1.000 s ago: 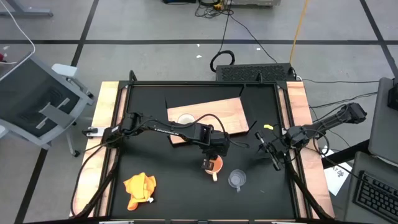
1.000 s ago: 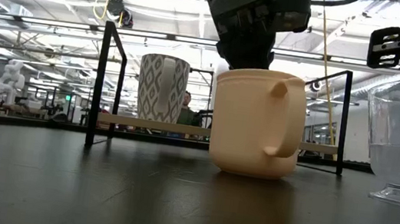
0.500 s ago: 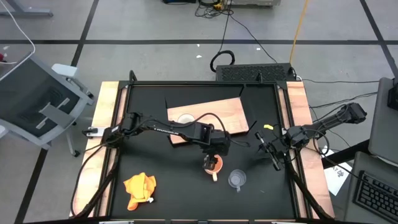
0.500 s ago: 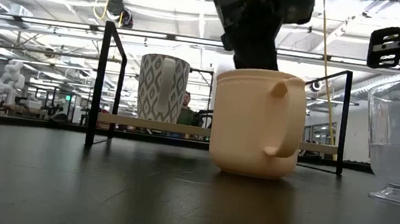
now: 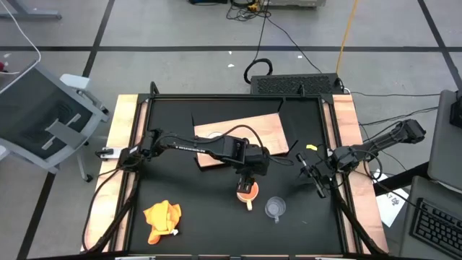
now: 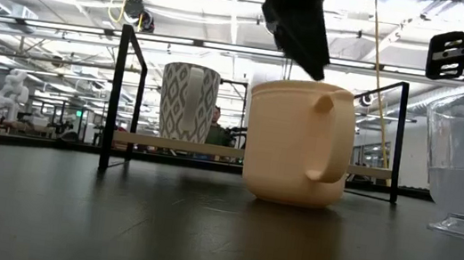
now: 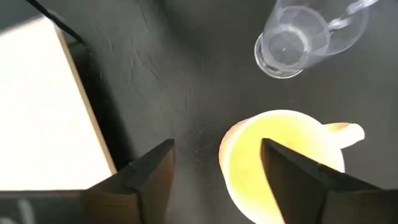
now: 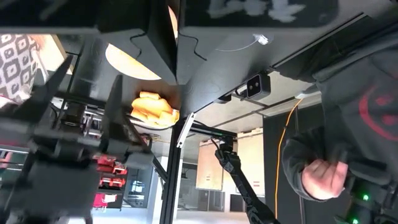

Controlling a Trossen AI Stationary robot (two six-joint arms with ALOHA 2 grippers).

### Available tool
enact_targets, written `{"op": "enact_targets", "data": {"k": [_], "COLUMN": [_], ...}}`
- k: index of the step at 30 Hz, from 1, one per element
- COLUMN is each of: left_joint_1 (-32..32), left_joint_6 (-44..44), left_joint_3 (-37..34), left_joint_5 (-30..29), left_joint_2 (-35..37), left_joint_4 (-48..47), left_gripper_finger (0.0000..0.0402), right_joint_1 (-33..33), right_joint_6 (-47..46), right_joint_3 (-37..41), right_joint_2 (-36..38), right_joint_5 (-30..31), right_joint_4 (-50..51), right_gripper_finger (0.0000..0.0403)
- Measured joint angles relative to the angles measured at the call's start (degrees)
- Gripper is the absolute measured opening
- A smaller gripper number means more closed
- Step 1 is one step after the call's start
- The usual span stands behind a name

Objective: Stack small to large cups/mugs on shelf
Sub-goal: Put the yellow mug on the shelf

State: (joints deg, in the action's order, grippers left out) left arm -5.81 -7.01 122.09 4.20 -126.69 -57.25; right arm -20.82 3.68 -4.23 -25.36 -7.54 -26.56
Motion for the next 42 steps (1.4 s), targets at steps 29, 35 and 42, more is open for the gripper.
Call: {"op": "enact_targets", "data": {"k": [29, 35, 42], "left_joint_1": [-4.63, -6.82, -9.97], "left_joint_6": [2.78, 4.81, 6.31], "left_joint_3": [3.06, 3.06, 3.06], "left_joint_5": [-13.34, -19.76, -28.18], "left_joint_2": [15.89, 20.31, 25.10], "left_joint_4": [-7.57, -8.20, -9.65], "left_gripper_finger": [0.0001, 0.0001, 0.0000], "right_joint_1": [-0.02, -0.02, -0.02], "right_joint_6": [0.00, 0.00, 0.04], "right_joint_3": [0.00, 0.00, 0.00], "right_joint_2": [-0.03, -0.07, -0.07], "right_joint_5": [0.01, 0.01, -0.01], "right_joint_4": [0.83, 1.36, 1.35], "right_gripper_finger": [0.0000, 0.0000, 0.0000]}}
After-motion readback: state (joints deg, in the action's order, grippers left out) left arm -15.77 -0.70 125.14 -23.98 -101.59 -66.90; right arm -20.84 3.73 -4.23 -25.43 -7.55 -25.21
